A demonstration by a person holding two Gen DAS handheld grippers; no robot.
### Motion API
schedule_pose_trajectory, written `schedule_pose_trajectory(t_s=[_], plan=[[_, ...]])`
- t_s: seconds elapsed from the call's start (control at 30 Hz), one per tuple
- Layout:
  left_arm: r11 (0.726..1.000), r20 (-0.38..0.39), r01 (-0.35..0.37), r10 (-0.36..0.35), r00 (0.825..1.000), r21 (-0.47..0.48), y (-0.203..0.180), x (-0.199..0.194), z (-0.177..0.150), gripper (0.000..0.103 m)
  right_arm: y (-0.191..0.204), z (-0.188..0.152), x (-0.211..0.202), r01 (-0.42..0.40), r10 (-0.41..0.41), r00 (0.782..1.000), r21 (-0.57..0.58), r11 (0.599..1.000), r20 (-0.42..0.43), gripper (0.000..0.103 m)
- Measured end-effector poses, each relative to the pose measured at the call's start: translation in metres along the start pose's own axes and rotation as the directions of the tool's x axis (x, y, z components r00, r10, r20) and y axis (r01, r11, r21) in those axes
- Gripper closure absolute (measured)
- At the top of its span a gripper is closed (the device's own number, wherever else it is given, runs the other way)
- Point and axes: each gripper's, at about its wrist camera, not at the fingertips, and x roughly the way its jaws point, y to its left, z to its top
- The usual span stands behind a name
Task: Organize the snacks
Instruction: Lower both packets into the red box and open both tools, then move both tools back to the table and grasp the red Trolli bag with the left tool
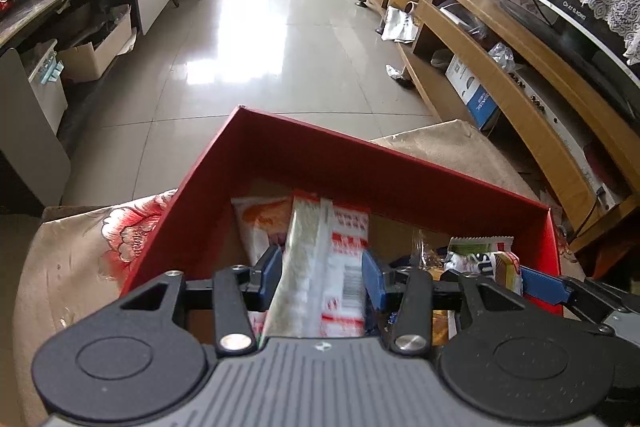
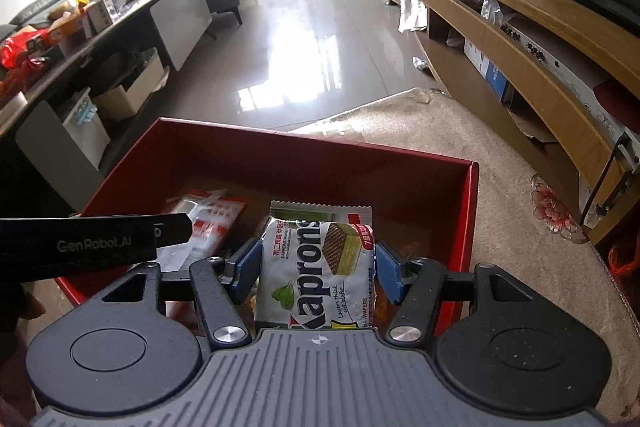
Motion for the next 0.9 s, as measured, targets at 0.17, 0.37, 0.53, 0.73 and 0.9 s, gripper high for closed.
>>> schedule_pose_trajectory(t_s=[0.17,0.37,0.53,0.73,0.9], plan=[[1.000,0.002,0.007,-0.007,1.000,-0.023,0.003,-0.004,0.000,0.055,-0.001,0.000,-0.002,0.004,-0.004,1.000,0.000,1.000,0.008,0.029],[0.999,0.001,0.023,-0.023,1.000,-0.027,0.004,-0.011,-0.002,0.054,-0.007,0.001,-0.008,0.019,-0.019,1.000,0.006,1.000,0.025,0.025],[0.999,-0.003,0.038,-0.038,0.999,-0.018,0.001,-0.020,-0.008,0.053,-0.010,0.002,-0.019,0.016,-0.016,0.999,0.018,1.000,0.043,0.025],[0.998,-0.007,0.061,-0.061,0.998,-0.026,-0.001,-0.030,-0.018,0.053,-0.010,-0.005,-0.028,0.027,-0.027,0.999,0.014,1.000,0.044,0.023],[0.996,-0.012,0.086,-0.086,0.996,-0.034,-0.002,-0.041,-0.029,0.053,-0.012,-0.013,-0.040,0.024,-0.026,0.999,0.032,0.999,0.047,0.023]])
